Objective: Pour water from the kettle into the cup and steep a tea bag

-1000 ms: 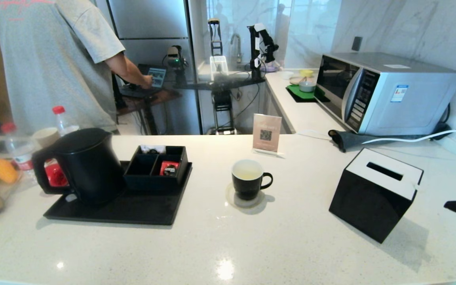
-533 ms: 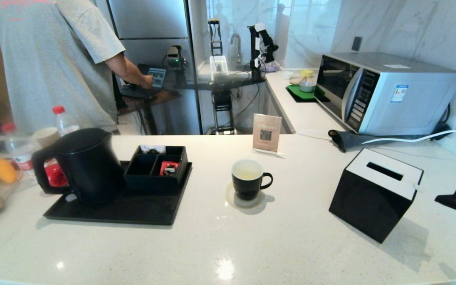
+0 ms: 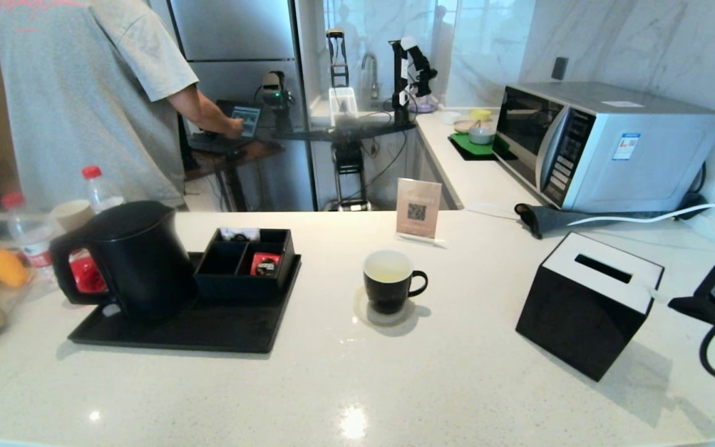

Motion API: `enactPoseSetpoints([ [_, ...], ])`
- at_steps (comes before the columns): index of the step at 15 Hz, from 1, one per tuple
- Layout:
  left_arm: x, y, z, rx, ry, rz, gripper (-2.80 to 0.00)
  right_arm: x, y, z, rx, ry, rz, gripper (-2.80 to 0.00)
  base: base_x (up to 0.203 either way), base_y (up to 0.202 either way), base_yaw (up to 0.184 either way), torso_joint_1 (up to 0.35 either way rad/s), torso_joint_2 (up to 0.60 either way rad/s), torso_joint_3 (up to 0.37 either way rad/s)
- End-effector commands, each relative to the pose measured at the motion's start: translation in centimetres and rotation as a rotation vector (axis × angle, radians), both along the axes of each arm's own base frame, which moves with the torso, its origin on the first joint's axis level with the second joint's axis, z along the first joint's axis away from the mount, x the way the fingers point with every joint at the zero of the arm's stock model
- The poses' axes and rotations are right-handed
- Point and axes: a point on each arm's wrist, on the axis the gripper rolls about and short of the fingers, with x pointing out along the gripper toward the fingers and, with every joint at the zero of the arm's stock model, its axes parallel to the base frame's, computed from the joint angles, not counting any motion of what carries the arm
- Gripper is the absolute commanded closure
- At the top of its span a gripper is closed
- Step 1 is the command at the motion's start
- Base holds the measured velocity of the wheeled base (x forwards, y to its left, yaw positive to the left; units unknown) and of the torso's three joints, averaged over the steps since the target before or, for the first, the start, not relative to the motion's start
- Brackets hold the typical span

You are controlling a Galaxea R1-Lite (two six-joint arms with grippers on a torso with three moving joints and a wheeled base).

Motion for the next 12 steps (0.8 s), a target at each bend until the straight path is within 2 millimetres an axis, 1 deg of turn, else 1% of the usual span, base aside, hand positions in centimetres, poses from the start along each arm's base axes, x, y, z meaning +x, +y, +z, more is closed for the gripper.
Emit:
enactPoseSetpoints([
  [1, 0.00, 0.00, 0.00, 0.000, 0.000, 0.000, -2.80, 0.55, -0.11, -0.14, 0.011, 0.008, -0.004, 0.00, 0.000, 0.000, 0.000, 0.000, 0.00, 0.000],
  [6, 0.00, 0.00, 0.00, 0.000, 0.000, 0.000, -2.80, 0.99, -0.19, -0.19, 0.018, 0.012, -0.007, 0.00, 0.000, 0.000, 0.000, 0.000, 0.00, 0.000],
  [12, 0.00, 0.00, 0.00, 0.000, 0.000, 0.000, -2.80, 0.72, -0.12, 0.00, 0.021, 0.011, -0.007, 0.00, 0.000, 0.000, 0.000, 0.000, 0.00, 0.000],
])
